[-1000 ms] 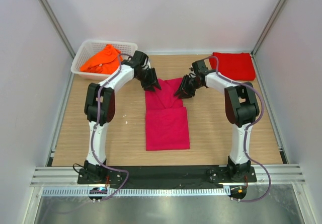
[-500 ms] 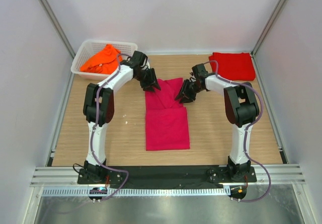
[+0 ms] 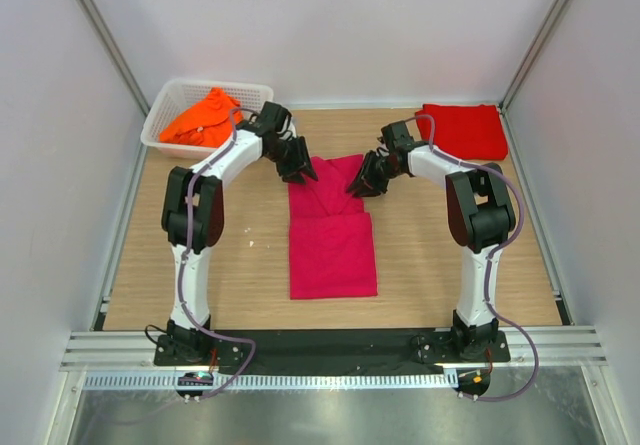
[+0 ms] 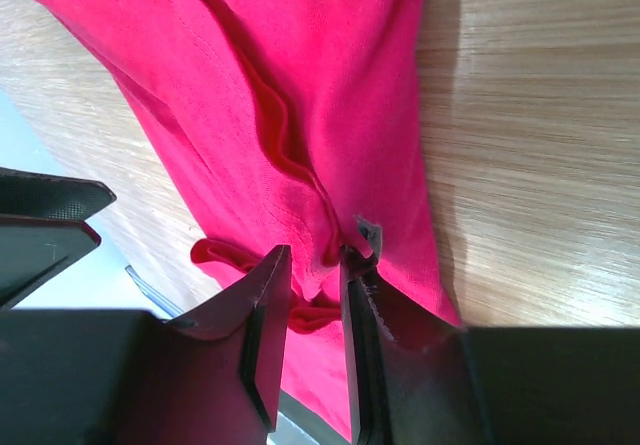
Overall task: Fold and stack the t-shirts
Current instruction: Fold the tshirt
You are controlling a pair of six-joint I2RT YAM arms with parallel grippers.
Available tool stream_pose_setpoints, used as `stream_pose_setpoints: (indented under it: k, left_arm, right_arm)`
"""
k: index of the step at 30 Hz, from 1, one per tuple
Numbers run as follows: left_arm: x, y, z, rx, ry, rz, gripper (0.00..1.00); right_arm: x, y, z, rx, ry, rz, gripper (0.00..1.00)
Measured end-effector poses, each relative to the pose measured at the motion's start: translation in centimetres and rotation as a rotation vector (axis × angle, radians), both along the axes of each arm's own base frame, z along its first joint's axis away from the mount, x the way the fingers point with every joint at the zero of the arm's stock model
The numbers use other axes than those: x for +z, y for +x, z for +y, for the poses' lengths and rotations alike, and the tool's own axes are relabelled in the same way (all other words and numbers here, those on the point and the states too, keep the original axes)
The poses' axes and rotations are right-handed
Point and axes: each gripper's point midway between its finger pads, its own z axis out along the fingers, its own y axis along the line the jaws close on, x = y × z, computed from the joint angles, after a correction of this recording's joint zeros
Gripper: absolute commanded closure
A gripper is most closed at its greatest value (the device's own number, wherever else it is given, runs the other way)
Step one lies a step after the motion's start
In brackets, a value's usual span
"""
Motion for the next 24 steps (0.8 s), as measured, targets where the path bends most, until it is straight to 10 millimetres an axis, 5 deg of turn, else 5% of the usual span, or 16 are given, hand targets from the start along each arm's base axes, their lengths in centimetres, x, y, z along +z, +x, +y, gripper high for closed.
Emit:
stream_pose_setpoints:
  k: [4,8,24]
  left_arm:
    - [0.3,0.1,0.3,0.005,-0.004,-0.005,0.59]
    - [0.3,0.2,0.7,0.011,-0.003,-0.005,0.59]
    - [0.3,0.0,1.2,0.023,-0.001,0.003,0.61]
  right_arm:
    - [0.0,0.0,0.0,-0.002,0.0,0.001,0.76]
    - [-0.3,0.0,-0.1,-0.004,-0.007,0.006,0.99]
    - [-0.9,-1.1,-2.0,-0.011,-0.137,0.022,0.99]
